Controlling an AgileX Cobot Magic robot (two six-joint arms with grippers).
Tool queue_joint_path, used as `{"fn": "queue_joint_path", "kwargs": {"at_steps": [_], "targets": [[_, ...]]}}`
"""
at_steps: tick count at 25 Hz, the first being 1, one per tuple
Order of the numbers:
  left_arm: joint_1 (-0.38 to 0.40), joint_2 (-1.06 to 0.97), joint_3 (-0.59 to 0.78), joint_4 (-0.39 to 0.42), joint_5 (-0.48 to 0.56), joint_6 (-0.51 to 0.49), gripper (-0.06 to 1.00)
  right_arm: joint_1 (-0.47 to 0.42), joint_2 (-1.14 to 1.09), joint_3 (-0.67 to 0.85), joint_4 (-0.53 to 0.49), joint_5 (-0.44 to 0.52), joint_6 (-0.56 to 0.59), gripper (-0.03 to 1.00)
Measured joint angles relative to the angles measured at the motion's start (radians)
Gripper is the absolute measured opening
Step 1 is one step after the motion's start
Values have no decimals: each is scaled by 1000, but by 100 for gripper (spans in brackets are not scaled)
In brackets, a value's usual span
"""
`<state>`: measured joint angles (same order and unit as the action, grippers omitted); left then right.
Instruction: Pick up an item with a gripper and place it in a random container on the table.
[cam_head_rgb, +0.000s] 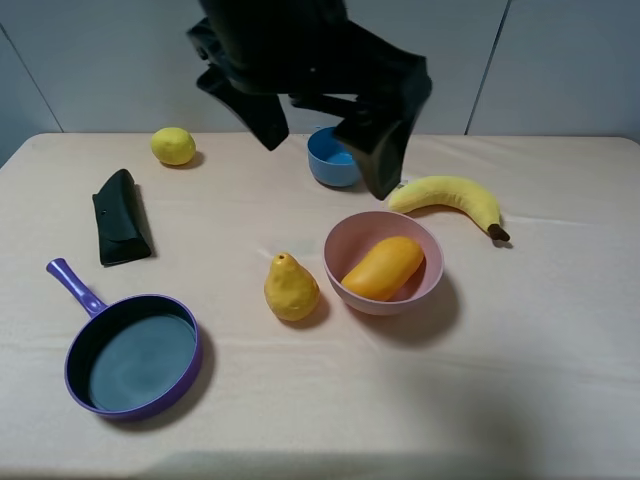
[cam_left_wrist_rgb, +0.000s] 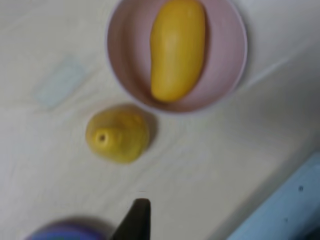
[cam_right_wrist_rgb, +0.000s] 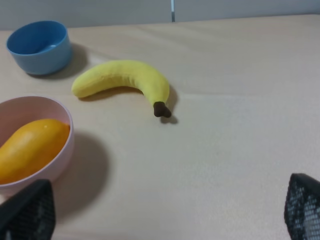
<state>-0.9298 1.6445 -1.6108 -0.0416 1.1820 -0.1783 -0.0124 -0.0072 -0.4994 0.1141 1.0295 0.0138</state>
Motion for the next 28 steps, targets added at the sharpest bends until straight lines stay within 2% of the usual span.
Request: {"fn": "queue_joint_path", "kwargs": {"at_steps": [14,20,23,28], "targets": [[0,-566,466,4,1,2,97,0,0,0,1,0,0,69],[6,-774,610,95,1,-12,97,0,0,0,1,0,0,69],[64,-860,673,127,1,-18,97,0,0,0,1,0,0,69],[254,-984,776,134,1,-19,97,0,0,0,1,0,0,69]]}}
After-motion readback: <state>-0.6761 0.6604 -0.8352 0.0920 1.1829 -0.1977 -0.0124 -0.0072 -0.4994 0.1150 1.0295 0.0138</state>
